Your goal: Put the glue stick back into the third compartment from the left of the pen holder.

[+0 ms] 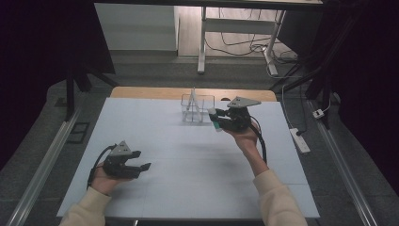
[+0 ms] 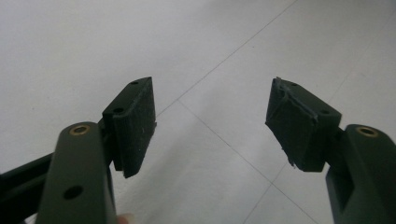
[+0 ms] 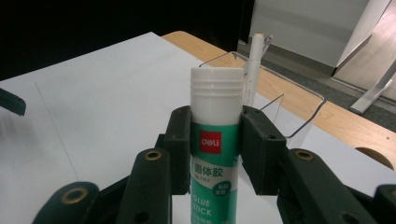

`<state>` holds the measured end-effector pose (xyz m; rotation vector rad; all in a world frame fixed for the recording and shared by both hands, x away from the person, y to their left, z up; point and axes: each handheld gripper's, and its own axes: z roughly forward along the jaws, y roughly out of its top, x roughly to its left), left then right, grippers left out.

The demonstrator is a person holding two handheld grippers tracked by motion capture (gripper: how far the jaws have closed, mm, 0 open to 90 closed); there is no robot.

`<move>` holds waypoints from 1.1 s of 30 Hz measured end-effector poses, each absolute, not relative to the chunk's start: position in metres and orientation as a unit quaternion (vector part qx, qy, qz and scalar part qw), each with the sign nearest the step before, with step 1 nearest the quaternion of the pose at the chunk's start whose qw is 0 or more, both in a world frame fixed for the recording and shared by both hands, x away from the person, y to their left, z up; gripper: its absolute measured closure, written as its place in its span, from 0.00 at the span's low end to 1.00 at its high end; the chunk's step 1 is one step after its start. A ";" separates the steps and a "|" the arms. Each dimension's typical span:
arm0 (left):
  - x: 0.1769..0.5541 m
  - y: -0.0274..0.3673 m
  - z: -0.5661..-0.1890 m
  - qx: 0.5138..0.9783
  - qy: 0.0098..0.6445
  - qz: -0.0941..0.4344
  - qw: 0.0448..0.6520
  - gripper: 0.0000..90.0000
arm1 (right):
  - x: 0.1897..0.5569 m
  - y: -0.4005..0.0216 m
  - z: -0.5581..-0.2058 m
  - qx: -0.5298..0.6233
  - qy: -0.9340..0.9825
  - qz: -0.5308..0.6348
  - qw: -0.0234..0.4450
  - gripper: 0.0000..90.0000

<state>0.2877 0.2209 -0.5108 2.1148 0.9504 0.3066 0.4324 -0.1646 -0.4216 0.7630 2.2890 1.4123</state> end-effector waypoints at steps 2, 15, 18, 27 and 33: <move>0.288 0.221 -0.511 0.832 0.375 0.120 0.391 0.37 | 0.434 -0.164 -0.421 0.270 0.804 0.501 0.174 0.71; 0.288 0.221 -0.511 0.831 0.376 0.120 0.392 0.36 | 0.455 -0.156 -0.414 0.285 0.790 0.512 0.180 0.71; 0.288 0.221 -0.511 0.831 0.376 0.119 0.393 0.36 | 0.462 -0.154 -0.414 0.290 0.787 0.514 0.182 0.71; 0.289 0.222 -0.511 0.830 0.376 0.118 0.394 0.36 | 0.479 -0.151 -0.411 0.302 0.779 0.516 0.186 0.71; 0.289 0.221 -0.511 0.830 0.376 0.118 0.394 0.36 | 0.487 -0.150 -0.410 0.304 0.776 0.518 0.190 0.71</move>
